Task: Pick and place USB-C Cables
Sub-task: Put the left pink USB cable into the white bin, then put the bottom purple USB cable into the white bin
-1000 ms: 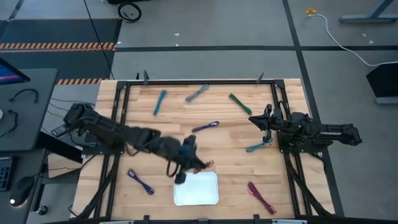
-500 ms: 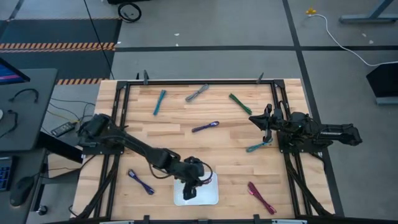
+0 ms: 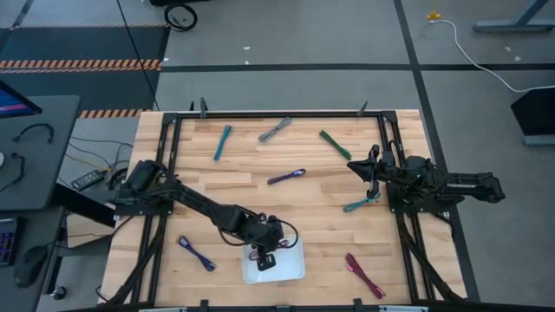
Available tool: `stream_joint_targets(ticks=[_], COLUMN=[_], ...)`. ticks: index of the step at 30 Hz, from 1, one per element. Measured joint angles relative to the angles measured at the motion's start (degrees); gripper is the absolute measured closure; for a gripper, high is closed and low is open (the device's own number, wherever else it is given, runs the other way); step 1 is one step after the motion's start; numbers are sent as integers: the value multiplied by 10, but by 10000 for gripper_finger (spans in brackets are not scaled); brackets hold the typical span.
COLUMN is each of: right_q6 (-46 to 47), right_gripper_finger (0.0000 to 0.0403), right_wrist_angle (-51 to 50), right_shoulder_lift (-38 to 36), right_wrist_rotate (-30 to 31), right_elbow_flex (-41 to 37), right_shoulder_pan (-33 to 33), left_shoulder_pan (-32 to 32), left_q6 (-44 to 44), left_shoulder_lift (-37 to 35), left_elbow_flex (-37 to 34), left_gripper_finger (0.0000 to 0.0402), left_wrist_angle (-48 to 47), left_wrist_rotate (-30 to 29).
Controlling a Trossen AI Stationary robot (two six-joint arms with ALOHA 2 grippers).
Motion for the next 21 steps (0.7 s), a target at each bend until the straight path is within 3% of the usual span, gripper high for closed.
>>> stream_joint_targets(ticks=[9, 21], right_q6=[0, 0], right_gripper_finger=[378, 378], right_wrist_angle=[3, 3], right_shoulder_lift=[0, 0], right_wrist_rotate=[0, 0], right_elbow_flex=[0, 0], right_shoulder_pan=[0, 0], left_shoulder_pan=[-4, -3], left_q6=[60, 63], left_shoulder_lift=[0, -2], left_elbow_flex=[0, 8], left_gripper_finger=[366, 219], left_wrist_angle=[1, -10], left_wrist_rotate=[1, 14])
